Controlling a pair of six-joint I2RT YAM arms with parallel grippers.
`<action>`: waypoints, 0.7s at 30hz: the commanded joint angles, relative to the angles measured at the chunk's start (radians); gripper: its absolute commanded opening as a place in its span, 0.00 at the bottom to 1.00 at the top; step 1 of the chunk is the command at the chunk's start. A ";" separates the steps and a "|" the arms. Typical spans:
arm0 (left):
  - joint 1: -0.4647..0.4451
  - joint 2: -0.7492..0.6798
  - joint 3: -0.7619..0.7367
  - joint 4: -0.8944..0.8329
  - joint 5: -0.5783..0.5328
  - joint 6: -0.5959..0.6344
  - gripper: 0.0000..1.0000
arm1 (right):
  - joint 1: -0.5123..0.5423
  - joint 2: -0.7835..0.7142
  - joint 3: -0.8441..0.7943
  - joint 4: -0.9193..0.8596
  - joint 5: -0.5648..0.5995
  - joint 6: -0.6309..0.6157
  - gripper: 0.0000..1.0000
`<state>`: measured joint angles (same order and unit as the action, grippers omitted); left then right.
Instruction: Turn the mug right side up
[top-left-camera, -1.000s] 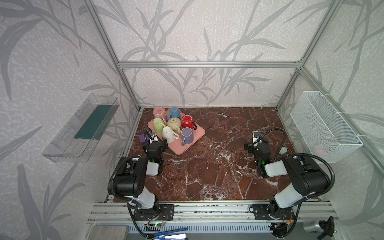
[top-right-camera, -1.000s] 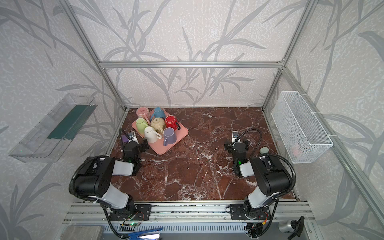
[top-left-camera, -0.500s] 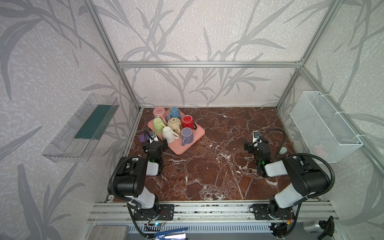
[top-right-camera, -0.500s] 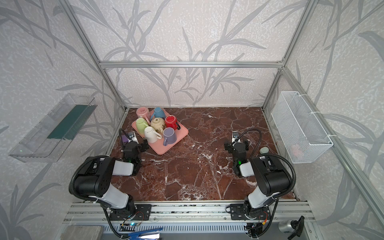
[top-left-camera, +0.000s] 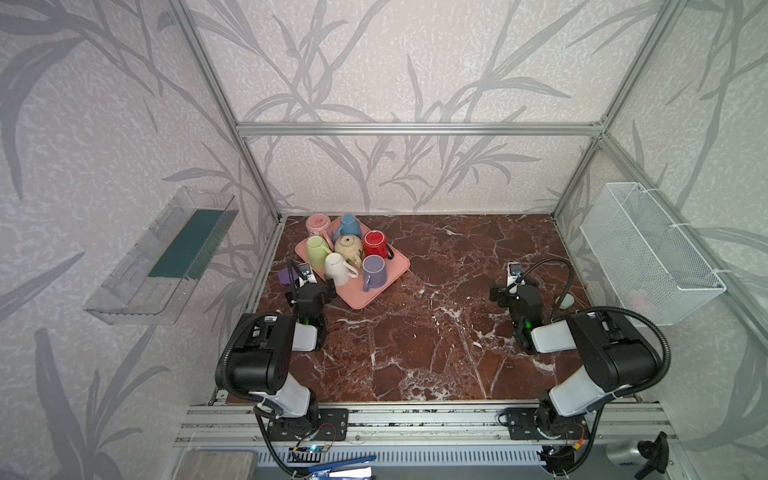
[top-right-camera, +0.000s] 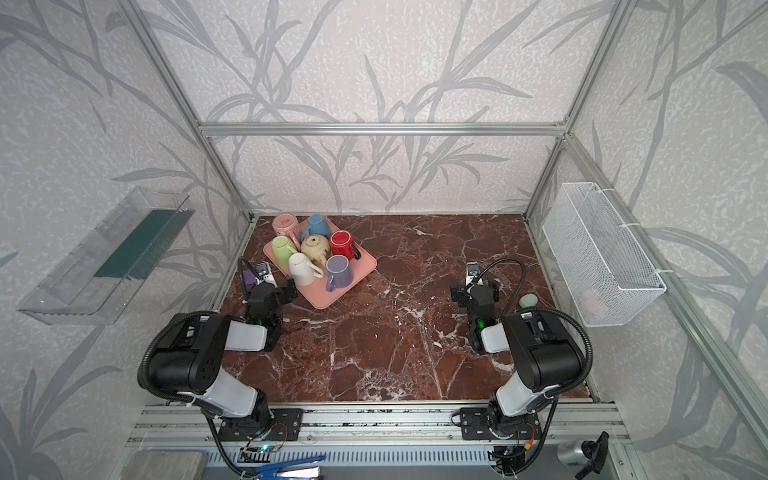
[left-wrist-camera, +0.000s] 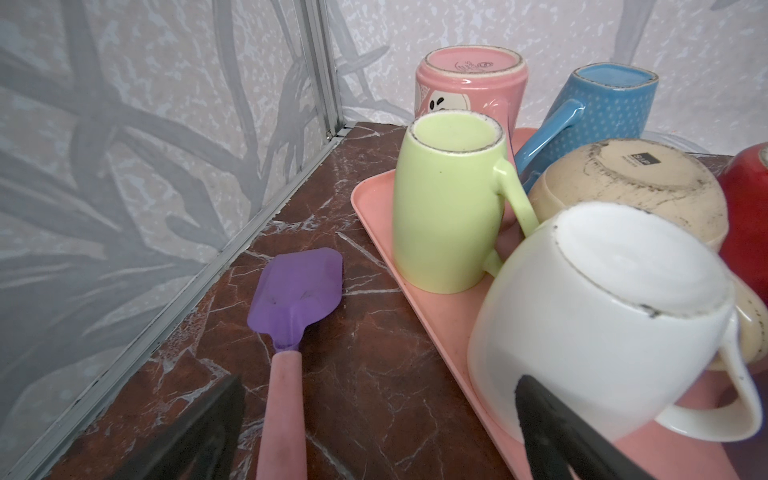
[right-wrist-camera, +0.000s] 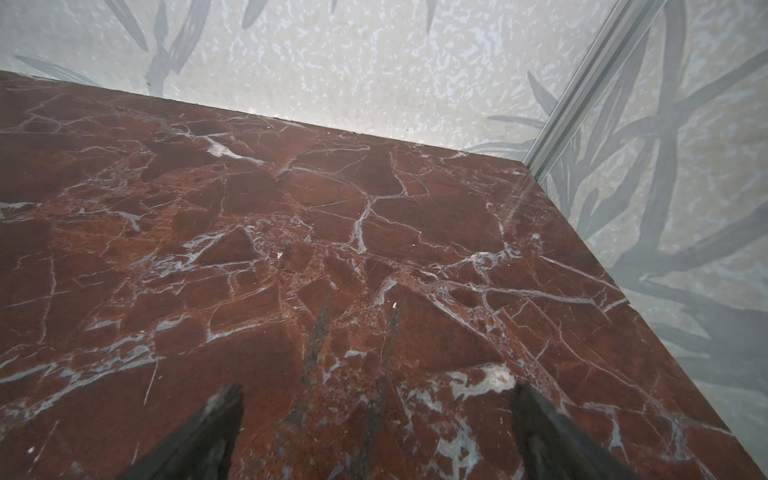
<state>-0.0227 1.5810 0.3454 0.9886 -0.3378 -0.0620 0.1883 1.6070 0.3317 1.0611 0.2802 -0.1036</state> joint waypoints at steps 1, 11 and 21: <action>-0.013 -0.072 0.008 -0.061 -0.047 -0.003 1.00 | 0.021 -0.103 0.010 -0.055 0.033 -0.019 0.99; -0.034 -0.429 0.304 -0.759 -0.143 -0.113 0.99 | 0.066 -0.490 0.350 -0.858 -0.186 0.111 1.00; -0.031 -0.550 0.451 -1.220 -0.064 -0.485 0.93 | 0.114 -0.188 0.647 -1.095 -0.619 0.332 0.80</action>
<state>-0.0559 1.0363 0.7921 0.0059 -0.4168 -0.3771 0.2665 1.3216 0.9073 0.1078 -0.1455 0.1318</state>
